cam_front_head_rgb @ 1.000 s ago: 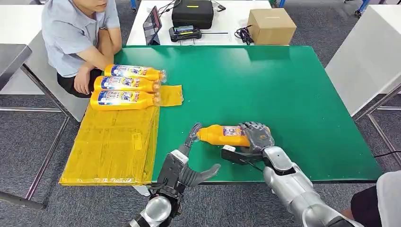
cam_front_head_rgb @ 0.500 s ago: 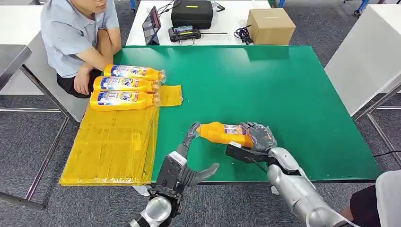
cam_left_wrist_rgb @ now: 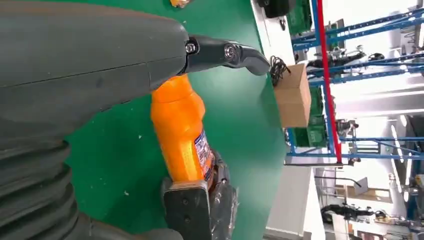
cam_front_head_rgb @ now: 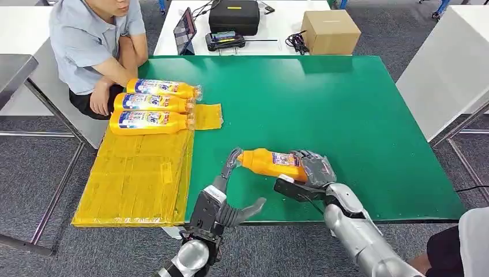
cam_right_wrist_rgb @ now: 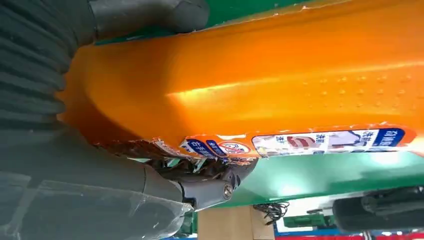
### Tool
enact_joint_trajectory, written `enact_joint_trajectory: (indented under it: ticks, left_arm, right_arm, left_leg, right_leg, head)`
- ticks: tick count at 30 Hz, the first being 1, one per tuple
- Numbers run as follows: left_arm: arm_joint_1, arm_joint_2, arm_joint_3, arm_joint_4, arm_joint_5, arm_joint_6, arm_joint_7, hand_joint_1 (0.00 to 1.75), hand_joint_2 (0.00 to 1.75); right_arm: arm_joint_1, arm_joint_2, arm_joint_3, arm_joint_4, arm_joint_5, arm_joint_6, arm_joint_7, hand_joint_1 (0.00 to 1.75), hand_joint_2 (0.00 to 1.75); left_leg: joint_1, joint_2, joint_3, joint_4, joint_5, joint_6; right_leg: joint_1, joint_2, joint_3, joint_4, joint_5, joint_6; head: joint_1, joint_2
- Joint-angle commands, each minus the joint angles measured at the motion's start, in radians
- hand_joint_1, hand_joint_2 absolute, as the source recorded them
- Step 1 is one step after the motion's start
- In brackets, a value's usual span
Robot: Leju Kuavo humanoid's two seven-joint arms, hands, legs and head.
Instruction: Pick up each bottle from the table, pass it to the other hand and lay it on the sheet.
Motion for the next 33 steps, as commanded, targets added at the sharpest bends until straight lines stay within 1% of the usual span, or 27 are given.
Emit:
enact_joint_trajectory:
  ticks: [1,2,4,8,11,17,19,20,23,24,25,30,32,33]
  left_arm:
    - [-0.034,-0.003,0.055,0.060,0.048,0.051,-0.048,0.00,1.75]
    - [-0.037,-0.006,0.063,0.069,0.070,0.060,-0.059,0.00,1.75]
    - [-0.044,-0.009,0.071,0.084,0.104,0.060,-0.062,0.00,1.75]
    - [-0.053,-0.015,0.086,0.131,0.206,0.025,-0.036,0.00,1.75]
    - [-0.057,-0.018,0.093,0.156,0.258,0.037,-0.071,0.00,1.75]
    - [-0.054,-0.014,0.094,0.151,0.295,0.037,-0.072,0.00,1.75]
    - [-0.054,-0.010,0.087,0.159,0.312,0.032,-0.070,0.00,1.75]
    - [-0.055,-0.009,0.080,0.172,0.333,0.020,-0.061,0.00,1.75]
    - [-0.056,-0.004,0.063,0.200,0.380,-0.031,-0.034,0.00,1.75]
    - [-0.056,-0.004,0.063,0.203,0.387,-0.036,-0.033,0.00,1.75]
    - [-0.057,-0.004,0.062,0.211,0.403,-0.047,-0.029,0.00,1.75]
    - [-0.065,-0.005,0.062,0.215,0.412,-0.049,-0.036,0.00,1.75]
    - [-0.065,-0.005,0.062,0.215,0.412,-0.049,-0.036,0.00,1.75]
    - [-0.065,-0.005,0.062,0.215,0.412,-0.049,-0.036,0.00,1.75]
  right_arm:
    - [0.041,0.038,-0.089,-0.023,-0.065,-0.006,-0.039,1.75,1.75]
    - [0.045,0.039,-0.099,-0.035,-0.071,-0.006,-0.043,1.75,1.75]
    - [0.050,0.048,-0.121,-0.052,-0.098,0.004,-0.053,1.75,1.75]
    - [0.054,0.063,-0.163,-0.084,-0.163,0.034,-0.075,1.75,1.75]
    - [0.058,0.064,-0.175,-0.103,-0.180,0.034,-0.083,1.75,1.75]
    - [0.063,0.066,-0.186,-0.116,-0.197,0.026,-0.097,1.75,1.75]
    - [0.068,0.068,-0.187,-0.126,-0.203,0.025,-0.101,1.75,1.75]
    - [0.071,0.071,-0.189,-0.139,-0.212,0.024,-0.107,1.75,1.75]
    - [0.083,0.072,-0.187,-0.173,-0.230,0.028,-0.118,1.75,1.75]
    - [0.084,0.071,-0.184,-0.177,-0.231,0.031,-0.118,1.75,1.75]
    - [0.085,0.068,-0.181,-0.183,-0.235,0.033,-0.116,1.75,1.75]
    - [0.088,0.069,-0.178,-0.186,-0.242,0.037,-0.119,1.75,1.75]
    - [0.088,0.069,-0.178,-0.186,-0.242,0.037,-0.119,1.75,1.75]
    - [0.088,0.069,-0.178,-0.186,-0.242,0.037,-0.119,1.75,1.75]
  left_leg:
    - [0.001,0.000,0.001,0.000,0.000,-0.001]
    - [0.002,0.000,0.003,0.000,-0.001,-0.003]
    - [0.001,0.000,0.002,0.000,-0.001,-0.002]
    - [0.002,0.001,0.002,0.000,-0.001,-0.003]
    - [0.002,0.001,0.003,0.000,-0.001,-0.003]
    - [0.001,0.001,0.000,0.000,-0.001,-0.002]
    - [0.002,0.002,0.002,0.001,-0.003,-0.003]
    - [0.001,0.001,0.001,0.000,-0.002,-0.002]
    - [0.003,0.002,0.003,0.002,-0.004,-0.004]
    - [0.001,0.001,0.000,0.000,-0.001,-0.002]
    - [0.001,0.001,0.000,0.000,-0.002,-0.003]
    - [0.002,0.001,0.000,0.001,-0.002,-0.003]
    - [0.001,0.000,-0.002,0.000,-0.001,-0.001]
    - [0.002,0.001,0.000,0.001,-0.002,-0.003]
  right_leg:
    - [0.001,0.000,0.002,-0.001,0.000,-0.002]
    - [0.003,-0.001,0.004,-0.001,-0.001,-0.003]
    - [0.001,0.000,0.002,-0.001,0.000,-0.002]
    - [0.002,0.000,0.003,0.000,-0.001,-0.003]
    - [0.002,0.000,0.003,-0.001,-0.001,-0.003]
    - [0.001,0.001,0.000,0.000,-0.001,-0.002]
    - [0.002,0.001,0.003,0.000,-0.002,-0.003]
    - [0.002,0.001,0.001,0.000,-0.001,-0.003]
    - [0.004,0.002,0.004,0.001,-0.003,-0.005]
    - [0.001,0.000,0.000,0.000,-0.001,-0.002]
    - [0.002,0.001,0.001,0.000,-0.001,-0.003]
    - [0.002,0.000,0.001,0.000,-0.002,-0.003]
    - [0.001,0.000,-0.001,0.000,0.000,-0.002]
    - [0.002,0.000,0.001,0.000,-0.001,-0.003]
  head:
    - [0.000,0.000]
    - [0.000,0.000]
    - [0.000,0.000]
    - [0.000,0.000]
    - [0.000,0.000]
    - [0.000,0.000]
    - [0.000,0.000]
    - [0.000,0.000]
    - [0.000,0.000]
    - [0.000,0.000]
    - [0.000,0.000]
    - [0.000,0.000]
    - [0.000,0.000]
    - [0.000,0.000]
